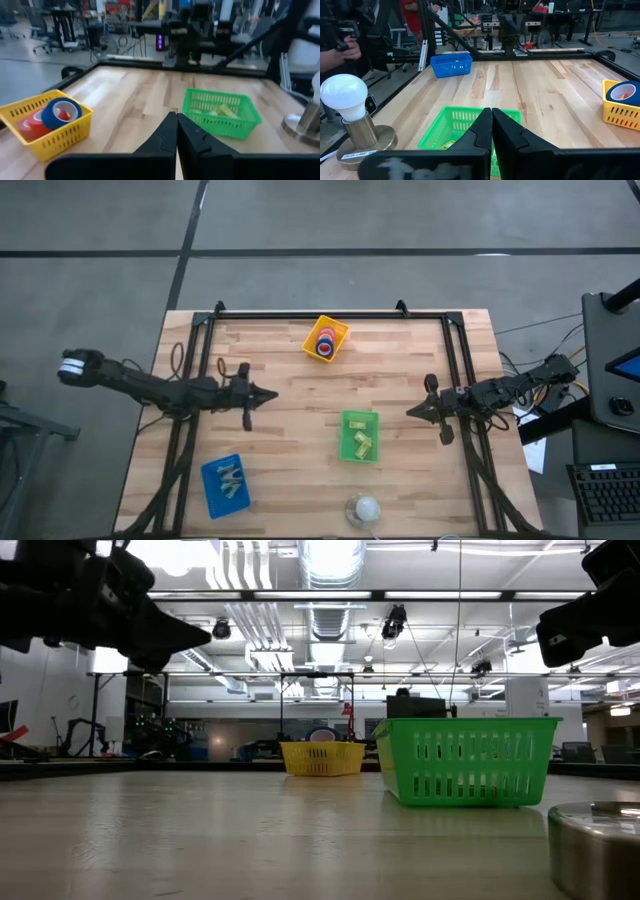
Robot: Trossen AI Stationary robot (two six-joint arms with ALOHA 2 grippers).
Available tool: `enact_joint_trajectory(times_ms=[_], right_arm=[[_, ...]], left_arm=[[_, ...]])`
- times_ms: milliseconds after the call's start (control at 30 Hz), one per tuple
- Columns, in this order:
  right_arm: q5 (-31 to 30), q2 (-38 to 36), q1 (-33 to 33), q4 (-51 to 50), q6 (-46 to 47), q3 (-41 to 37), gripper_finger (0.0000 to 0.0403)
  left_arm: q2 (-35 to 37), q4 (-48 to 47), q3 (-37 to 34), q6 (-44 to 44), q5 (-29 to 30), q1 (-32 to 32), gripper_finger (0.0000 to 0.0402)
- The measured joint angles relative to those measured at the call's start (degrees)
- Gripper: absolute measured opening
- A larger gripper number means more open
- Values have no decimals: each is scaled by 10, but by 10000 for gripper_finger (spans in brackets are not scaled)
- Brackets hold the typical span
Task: Pick and place Stapler, Stapler remover, tape
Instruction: Return to Home Position
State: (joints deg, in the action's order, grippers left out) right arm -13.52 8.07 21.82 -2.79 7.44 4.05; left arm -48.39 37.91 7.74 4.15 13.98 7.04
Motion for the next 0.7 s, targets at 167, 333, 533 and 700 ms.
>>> enact_joint_trajectory(times_ms=[167,333,533,700], right_arm=[[0,0,0,0,0,0,8],[0,0,0,0,0,0,8],[0,-1,0,0,0,0,8],[0,-1,0,0,0,0,8]], left_arm=[[60,16,-40,0,0,-1,2],[123,4,-72,9,-11,-1,7],[200,-86,-71,6,-28,-1,4],[273,-147,-71,-11,-30,-1,8]])
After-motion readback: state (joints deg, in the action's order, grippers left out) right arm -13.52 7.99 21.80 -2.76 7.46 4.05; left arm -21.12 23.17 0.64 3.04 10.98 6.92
